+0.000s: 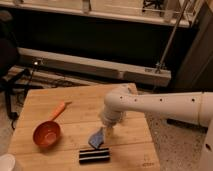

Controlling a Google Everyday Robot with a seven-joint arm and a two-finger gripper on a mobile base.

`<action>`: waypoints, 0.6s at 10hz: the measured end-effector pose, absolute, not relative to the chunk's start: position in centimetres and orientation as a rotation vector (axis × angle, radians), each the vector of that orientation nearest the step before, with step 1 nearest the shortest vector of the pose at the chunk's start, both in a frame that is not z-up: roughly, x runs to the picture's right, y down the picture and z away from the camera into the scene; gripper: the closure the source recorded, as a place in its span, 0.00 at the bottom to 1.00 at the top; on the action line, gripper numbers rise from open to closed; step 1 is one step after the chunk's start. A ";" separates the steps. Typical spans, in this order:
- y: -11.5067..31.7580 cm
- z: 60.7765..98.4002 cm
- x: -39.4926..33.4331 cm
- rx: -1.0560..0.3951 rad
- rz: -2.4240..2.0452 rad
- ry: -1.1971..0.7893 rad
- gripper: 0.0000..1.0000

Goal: Wipe the white sponge on the table

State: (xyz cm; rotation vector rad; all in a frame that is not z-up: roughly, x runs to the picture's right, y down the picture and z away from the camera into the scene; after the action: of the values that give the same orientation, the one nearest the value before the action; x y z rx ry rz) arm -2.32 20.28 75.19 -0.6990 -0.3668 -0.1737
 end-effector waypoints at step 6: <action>23.0 77.7 -3.3 -0.652 -0.346 -0.349 0.20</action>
State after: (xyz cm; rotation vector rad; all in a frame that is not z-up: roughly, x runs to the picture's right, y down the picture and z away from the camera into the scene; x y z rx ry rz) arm -3.26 22.96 77.71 -0.6524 -0.3495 -0.3458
